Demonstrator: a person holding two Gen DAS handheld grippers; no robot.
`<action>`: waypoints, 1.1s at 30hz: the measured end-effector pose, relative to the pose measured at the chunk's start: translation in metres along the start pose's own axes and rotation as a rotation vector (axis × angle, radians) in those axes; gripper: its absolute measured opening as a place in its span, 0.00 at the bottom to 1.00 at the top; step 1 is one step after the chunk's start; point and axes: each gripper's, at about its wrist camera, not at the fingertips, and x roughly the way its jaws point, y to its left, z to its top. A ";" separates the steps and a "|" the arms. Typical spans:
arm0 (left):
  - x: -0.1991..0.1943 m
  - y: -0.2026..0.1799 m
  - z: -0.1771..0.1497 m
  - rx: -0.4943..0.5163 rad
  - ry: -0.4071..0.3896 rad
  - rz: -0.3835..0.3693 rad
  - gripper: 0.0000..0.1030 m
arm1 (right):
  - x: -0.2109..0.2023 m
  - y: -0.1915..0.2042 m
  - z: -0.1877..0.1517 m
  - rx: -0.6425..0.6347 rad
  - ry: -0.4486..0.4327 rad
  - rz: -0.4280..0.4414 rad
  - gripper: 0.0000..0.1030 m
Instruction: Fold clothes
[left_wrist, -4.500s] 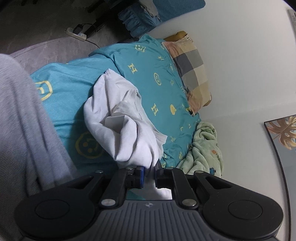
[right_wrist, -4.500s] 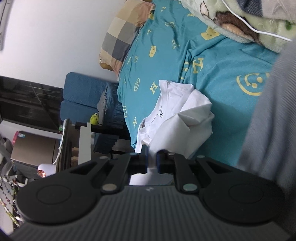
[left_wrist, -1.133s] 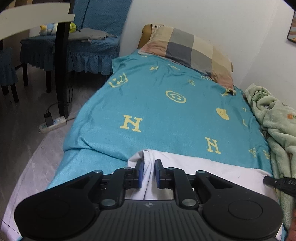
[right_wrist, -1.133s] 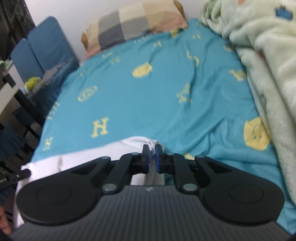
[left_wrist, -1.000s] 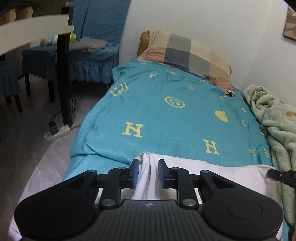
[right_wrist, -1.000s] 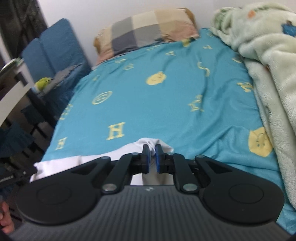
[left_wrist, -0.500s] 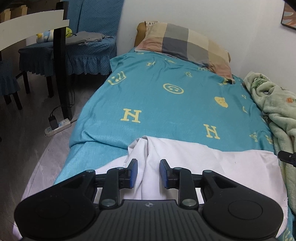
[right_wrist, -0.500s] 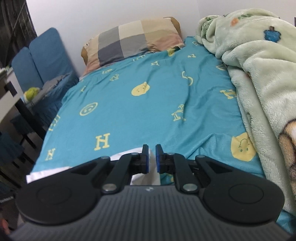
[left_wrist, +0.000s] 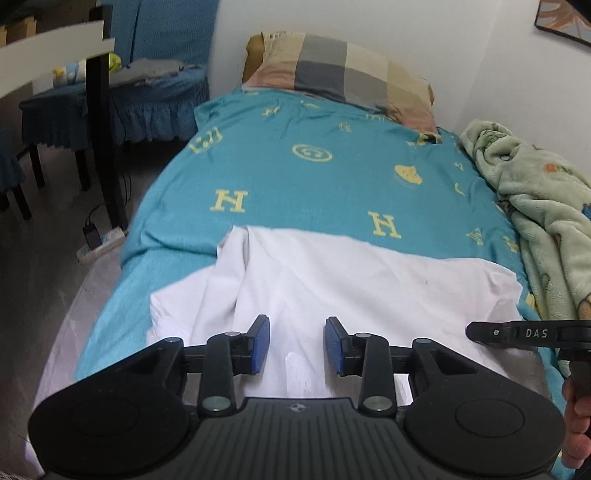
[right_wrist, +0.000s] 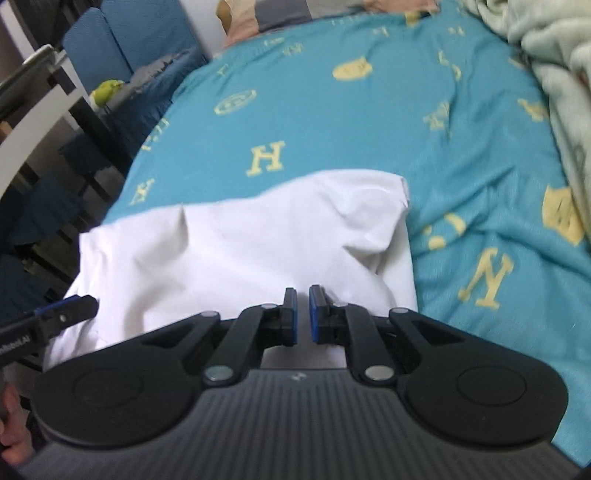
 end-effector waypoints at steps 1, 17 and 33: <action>-0.003 0.004 -0.001 -0.030 0.008 -0.009 0.41 | -0.003 -0.001 0.000 0.012 -0.003 0.005 0.10; -0.037 0.042 -0.073 -0.689 0.198 -0.319 0.81 | -0.089 -0.049 -0.035 0.540 -0.069 0.308 0.11; 0.010 0.065 -0.086 -0.897 0.158 -0.327 0.54 | -0.031 -0.067 -0.099 0.985 0.145 0.283 0.74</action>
